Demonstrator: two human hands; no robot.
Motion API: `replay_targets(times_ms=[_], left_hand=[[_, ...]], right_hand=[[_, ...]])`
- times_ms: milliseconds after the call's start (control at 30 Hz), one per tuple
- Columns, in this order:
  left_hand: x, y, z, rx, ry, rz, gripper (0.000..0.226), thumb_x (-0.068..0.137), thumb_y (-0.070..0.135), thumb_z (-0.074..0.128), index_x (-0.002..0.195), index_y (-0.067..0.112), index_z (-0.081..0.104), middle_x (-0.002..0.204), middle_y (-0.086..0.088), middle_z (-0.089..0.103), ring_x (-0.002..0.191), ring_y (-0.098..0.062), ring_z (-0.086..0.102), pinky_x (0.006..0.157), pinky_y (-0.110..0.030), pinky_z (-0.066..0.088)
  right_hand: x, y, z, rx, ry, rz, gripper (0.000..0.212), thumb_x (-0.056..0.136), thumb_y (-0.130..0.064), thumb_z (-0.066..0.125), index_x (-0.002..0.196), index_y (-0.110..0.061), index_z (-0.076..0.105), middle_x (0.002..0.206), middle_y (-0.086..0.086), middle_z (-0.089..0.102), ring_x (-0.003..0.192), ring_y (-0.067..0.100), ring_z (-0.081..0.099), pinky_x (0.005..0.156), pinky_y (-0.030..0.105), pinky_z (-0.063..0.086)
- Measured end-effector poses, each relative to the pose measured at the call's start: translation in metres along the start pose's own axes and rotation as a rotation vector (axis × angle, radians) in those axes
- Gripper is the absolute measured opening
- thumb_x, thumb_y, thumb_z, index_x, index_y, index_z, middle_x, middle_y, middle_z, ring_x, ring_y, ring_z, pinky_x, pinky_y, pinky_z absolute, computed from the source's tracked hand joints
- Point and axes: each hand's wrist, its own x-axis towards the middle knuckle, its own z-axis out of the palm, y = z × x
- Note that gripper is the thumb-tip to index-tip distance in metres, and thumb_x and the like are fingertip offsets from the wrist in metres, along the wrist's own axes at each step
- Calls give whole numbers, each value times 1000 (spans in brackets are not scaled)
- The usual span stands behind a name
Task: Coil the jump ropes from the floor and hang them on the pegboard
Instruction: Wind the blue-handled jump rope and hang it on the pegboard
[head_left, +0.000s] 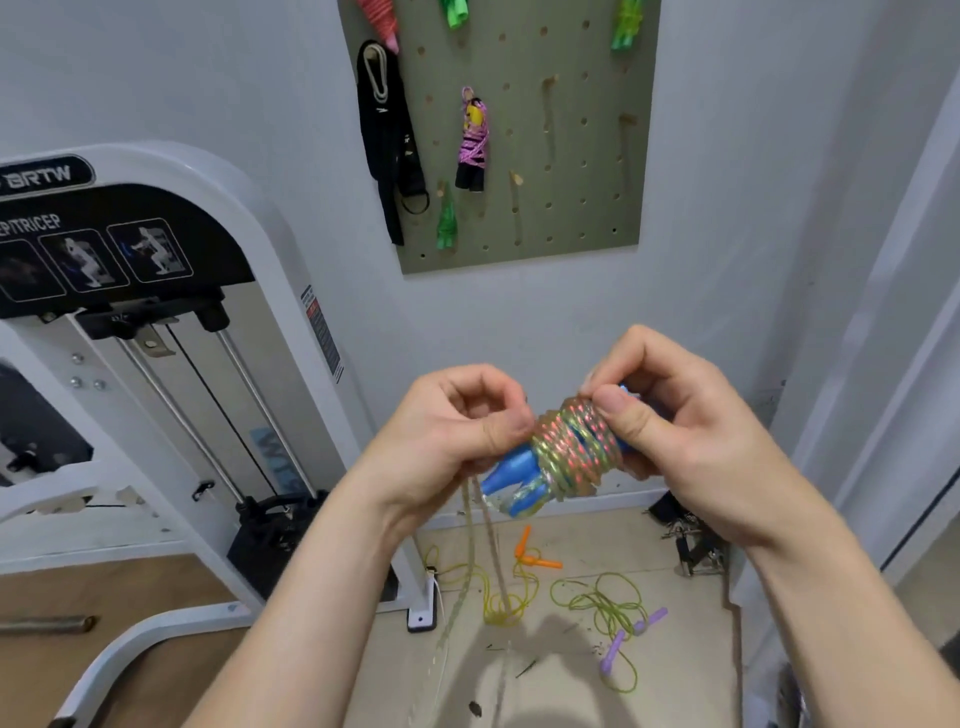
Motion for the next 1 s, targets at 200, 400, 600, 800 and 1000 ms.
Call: replay_targets(times_ms=[200, 400, 600, 800, 1000], left_hand=[[22, -25, 1, -521, 136, -90, 17, 67, 2, 77, 74, 8, 62, 57, -1, 56, 38, -4, 41, 34, -11, 31], [39, -39, -21, -217, 330, 41, 14, 89, 3, 57, 91, 6, 70, 70, -6, 52, 48, -9, 30, 43, -16, 24], [52, -41, -61, 976, 332, 278, 15, 91, 23, 55, 84, 19, 67, 58, 5, 59, 57, -16, 56, 54, -31, 46], [74, -18, -131, 1363, 148, 517, 13, 78, 26, 60, 74, 18, 69, 65, 3, 65, 61, -23, 63, 50, -32, 50], [89, 7, -184, 1200, 159, 549, 10, 72, 32, 72, 73, 22, 72, 65, 8, 67, 60, -12, 60, 55, -31, 49]], right_hand=[[18, 40, 23, 545, 242, 163, 22, 71, -32, 74, 74, -19, 56, 70, 5, 55, 38, 10, 38, 32, 12, 27], [56, 62, 52, 476, 645, 176, 18, 99, -10, 46, 81, -14, 44, 68, 5, 55, 41, 11, 40, 34, 15, 29], [97, 94, 71, -274, 800, -91, 17, 95, -18, 51, 82, -28, 47, 75, -8, 55, 55, 14, 53, 54, 27, 43], [140, 103, 79, -647, 552, -192, 17, 92, -13, 50, 84, -28, 48, 74, -11, 57, 68, 7, 53, 61, 25, 42], [178, 104, 94, -646, 265, -111, 11, 89, -15, 53, 80, -19, 52, 69, -7, 56, 61, 9, 47, 56, 24, 38]])
